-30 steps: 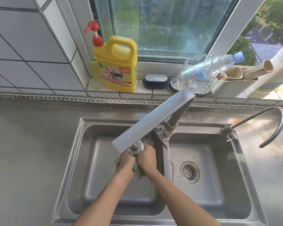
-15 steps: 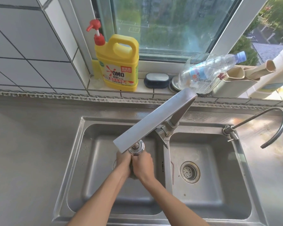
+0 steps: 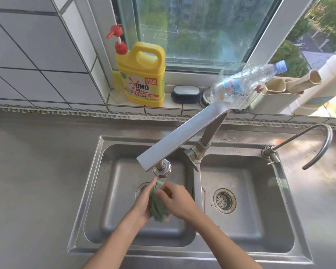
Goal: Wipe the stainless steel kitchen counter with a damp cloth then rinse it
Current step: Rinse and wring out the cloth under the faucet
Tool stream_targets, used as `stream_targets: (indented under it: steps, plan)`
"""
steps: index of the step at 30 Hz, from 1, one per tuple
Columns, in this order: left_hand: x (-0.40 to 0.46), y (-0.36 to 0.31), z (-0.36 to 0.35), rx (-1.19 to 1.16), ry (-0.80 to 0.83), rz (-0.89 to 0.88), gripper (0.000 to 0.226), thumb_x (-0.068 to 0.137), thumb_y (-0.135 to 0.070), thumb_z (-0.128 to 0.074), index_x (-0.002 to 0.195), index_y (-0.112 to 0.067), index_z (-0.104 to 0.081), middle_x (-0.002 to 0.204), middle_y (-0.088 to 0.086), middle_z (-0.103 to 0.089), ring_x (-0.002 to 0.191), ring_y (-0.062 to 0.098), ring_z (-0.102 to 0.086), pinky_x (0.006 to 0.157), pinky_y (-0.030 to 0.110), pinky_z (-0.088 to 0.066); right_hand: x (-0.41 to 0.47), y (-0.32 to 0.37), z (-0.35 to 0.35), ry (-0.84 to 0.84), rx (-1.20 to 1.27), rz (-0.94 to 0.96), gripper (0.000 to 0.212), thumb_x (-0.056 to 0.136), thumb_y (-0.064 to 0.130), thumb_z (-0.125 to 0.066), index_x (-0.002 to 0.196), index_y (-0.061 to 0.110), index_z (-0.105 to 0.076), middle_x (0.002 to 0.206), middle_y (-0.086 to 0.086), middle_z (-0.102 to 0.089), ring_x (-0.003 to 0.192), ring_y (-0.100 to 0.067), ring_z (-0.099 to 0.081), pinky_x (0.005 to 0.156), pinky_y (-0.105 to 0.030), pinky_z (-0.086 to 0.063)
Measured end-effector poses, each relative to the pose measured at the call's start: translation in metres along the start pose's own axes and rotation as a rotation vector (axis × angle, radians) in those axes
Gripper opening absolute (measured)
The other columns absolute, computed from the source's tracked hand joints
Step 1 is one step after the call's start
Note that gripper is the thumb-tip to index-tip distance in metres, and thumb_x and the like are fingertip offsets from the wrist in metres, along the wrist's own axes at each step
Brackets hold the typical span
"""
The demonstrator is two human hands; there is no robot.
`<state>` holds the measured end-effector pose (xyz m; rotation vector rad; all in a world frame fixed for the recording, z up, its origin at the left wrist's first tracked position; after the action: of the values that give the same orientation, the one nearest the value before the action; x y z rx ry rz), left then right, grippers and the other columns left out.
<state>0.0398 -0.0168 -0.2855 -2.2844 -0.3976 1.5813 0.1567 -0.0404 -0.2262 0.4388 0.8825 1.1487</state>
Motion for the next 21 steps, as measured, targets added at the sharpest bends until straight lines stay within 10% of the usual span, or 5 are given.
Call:
stream_targets:
  steps: [6,21]
  plan:
    - [-0.013,0.004,0.022,-0.079,-0.121,0.004,0.059,0.095,-0.063,-0.052,0.101,-0.011,-0.079,0.08,0.011,-0.069,0.05,0.024,-0.061,0.047,0.025,-0.05,-0.005,-0.007,0.088,-0.43,-0.304,0.004,0.022,0.095,0.038,-0.06,0.099,0.019,-0.051,0.098,0.0,-0.063,0.084,-0.03,-0.063,0.065,-0.037,-0.044]
    - [-0.065,0.005,0.023,0.013,-0.078,0.004,0.071,0.097,-0.065,-0.047,0.13,-0.006,-0.067,0.098,0.017,-0.075,0.07,0.034,-0.069,0.068,0.039,-0.056,0.004,-0.045,0.121,-0.404,-0.291,-0.215,0.024,0.097,0.04,-0.056,0.09,0.018,-0.051,0.097,-0.003,-0.064,0.088,-0.036,-0.059,0.07,-0.037,-0.037]
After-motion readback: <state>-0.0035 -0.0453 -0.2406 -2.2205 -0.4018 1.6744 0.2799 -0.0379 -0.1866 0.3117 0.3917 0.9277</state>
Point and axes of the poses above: each hand's wrist, its own x-axis towards the middle knuckle, its own z-axis out of the back of the hand, y = z × x, the point moved 6 cm from there along x, towards the middle knuckle
